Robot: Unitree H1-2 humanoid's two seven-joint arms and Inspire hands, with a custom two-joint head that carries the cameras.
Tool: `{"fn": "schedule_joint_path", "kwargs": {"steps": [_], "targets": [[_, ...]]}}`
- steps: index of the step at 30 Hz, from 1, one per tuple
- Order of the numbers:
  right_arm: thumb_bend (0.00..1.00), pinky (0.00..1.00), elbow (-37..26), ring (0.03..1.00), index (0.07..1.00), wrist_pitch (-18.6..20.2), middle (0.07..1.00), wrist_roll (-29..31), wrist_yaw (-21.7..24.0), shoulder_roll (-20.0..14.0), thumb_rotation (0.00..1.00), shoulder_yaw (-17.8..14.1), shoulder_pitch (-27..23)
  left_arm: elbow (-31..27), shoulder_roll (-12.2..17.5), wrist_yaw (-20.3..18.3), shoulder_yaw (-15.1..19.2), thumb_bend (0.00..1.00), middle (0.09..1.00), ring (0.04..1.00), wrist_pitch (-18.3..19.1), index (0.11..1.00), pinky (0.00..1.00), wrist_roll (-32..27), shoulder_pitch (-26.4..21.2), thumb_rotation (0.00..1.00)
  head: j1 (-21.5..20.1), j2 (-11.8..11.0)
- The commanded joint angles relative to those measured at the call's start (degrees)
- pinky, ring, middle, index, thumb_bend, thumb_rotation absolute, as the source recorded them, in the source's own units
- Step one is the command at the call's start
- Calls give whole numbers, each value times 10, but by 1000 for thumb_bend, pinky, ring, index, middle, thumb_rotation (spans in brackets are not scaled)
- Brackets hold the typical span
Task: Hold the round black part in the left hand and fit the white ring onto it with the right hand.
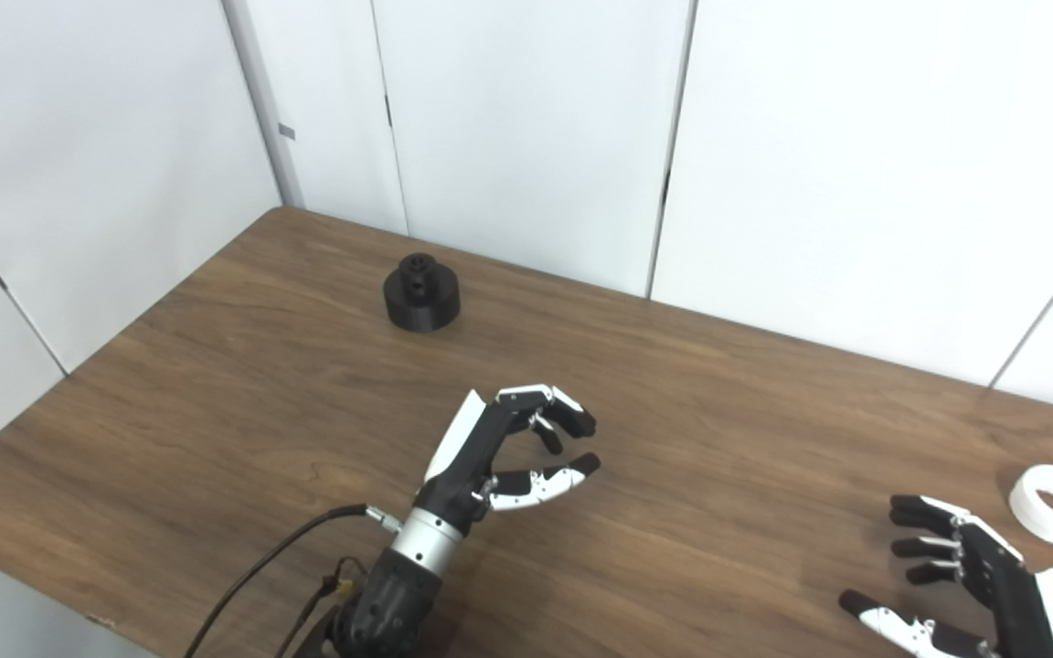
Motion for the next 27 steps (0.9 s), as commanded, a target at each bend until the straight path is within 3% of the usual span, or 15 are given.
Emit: {"fn": "schedule_joint_path", "kwargs": {"steps": [1,7,9,11,20,27], "targets": [[654,513,-20,613,702,-8,708,9,-2,-6,0,-8,-15,-21,5,23,4,511,686,673,0,494,538,33,-19,59,1,1],[660,521,-24,619,701,0,708,10,0,-6,0,-9,-15,-65,22,20,18,516,855,875,69,497,776,93,-31,75,1,1],[663,521,-23,617,699,-2,705,10,0,-6,0,-9,-15,-80,29,10,23,755,900,930,103,635,831,102,-38,197,1,2],[664,521,-21,617,699,-4,701,12,1,-7,0,-9,-15,-89,40,-1,26,824,930,968,133,689,852,108,-48,269,1,2],[675,520,-14,618,696,-10,704,14,4,-12,0,-10,-16,-84,84,-19,35,862,947,983,182,715,836,105,-93,274,0,2],[678,515,-19,612,696,0,703,17,8,-16,0,-14,-14,-38,103,22,47,857,914,941,177,687,775,118,-135,268,0,4]]}}
